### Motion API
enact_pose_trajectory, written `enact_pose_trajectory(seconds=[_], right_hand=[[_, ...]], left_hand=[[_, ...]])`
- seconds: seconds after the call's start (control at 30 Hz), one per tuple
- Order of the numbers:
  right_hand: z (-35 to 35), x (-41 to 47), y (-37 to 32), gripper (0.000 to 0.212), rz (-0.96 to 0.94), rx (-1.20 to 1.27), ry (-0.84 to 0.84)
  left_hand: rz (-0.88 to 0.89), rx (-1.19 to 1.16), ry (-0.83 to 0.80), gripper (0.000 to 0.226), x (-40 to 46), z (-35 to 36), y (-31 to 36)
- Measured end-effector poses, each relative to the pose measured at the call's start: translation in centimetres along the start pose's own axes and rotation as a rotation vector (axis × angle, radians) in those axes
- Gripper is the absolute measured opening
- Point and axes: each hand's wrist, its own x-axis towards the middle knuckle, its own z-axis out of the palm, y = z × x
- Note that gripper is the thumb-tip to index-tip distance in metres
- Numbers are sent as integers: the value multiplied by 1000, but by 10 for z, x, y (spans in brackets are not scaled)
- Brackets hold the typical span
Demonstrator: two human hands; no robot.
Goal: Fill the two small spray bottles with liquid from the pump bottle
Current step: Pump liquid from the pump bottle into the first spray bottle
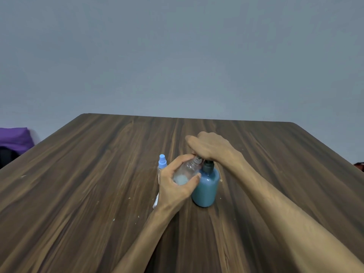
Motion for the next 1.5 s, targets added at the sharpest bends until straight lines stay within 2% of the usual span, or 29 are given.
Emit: enact_pose_trajectory(seconds=[0.17,0.3,0.4,0.53,0.67,0.83,0.9,1.03,1.27,1.43,1.5], right_hand=[[5,1,0,37,7,-14,-9],[0,3,1,45,-14,1,39],[4,3,-1,40,-8,-35,-22],[1,3,2,42,-26,-23,14],[5,5,0,40,-17,-26,-32],[2,5,2,53,-31,33,10],[5,3,2,48,-19,19,-25],[4,4,3,51,-41,9,32],[3,6,3,48,-36,18,38],[5,4,1,46,-1,33,-46],[3,2,2,48,-9,34,-23]], left_hand=[[8,4,-11,46,1,0,0],[19,5,3,45,1,0,0],[7,4,-5,43,2,1,-2],[11,5,7,43,1,1,1],[-3,30,-14,41,2,1,-1],[23,32,-12,44,3,1,0],[10,40,-19,46,3,0,2],[29,33,-3,46,3,-1,4],[26,23,-3,45,2,-2,-1],[21,30,-17,46,4,-2,0],[29,24,-9,46,2,-2,2]])
